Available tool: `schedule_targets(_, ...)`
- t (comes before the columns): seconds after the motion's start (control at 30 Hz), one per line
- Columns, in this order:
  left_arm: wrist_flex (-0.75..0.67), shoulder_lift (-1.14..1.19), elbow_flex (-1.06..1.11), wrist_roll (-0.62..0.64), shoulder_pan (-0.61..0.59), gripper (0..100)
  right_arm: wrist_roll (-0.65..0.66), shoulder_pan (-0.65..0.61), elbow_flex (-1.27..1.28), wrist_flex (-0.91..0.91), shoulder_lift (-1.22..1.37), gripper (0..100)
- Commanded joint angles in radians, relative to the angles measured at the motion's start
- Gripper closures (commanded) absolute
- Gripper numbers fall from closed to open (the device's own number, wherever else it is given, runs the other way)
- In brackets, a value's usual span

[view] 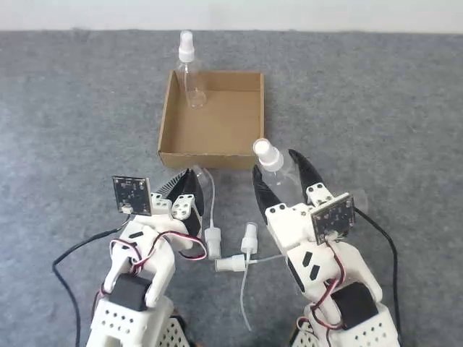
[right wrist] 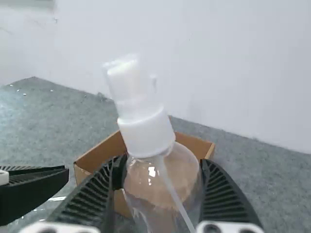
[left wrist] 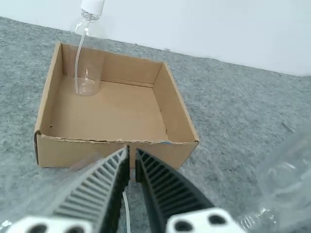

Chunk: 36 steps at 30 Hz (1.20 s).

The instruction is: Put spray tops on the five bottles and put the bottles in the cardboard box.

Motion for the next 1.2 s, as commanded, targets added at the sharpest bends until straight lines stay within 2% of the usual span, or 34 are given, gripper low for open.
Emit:
schedule_targets(0.0, -0.032, -0.014, -0.013, -0.011, -0.003, 99, -0.009, 0.018, -0.077, -0.105, -0.007, 89.8)
schedule_targets(0.2, -0.032, -0.014, -0.013, -0.011, -0.003, 99, -0.003, 0.016, -0.077, -0.239, -0.005, 89.8)
schedule_targets(0.47, -0.032, -0.014, -0.013, -0.011, -0.003, 99, -0.006, 0.016, -0.124, -0.328, 0.012, 89.8)
schedule_targets(1.07, -0.032, -0.014, -0.012, -0.012, -0.003, 99, -0.018, 0.013, -0.531, -0.329, 0.596, 89.4)
schedule_targets(1.17, -0.032, -0.014, -0.012, -0.012, -0.003, 99, -0.109, 0.013, -0.552, -0.371, 0.656, 89.3)
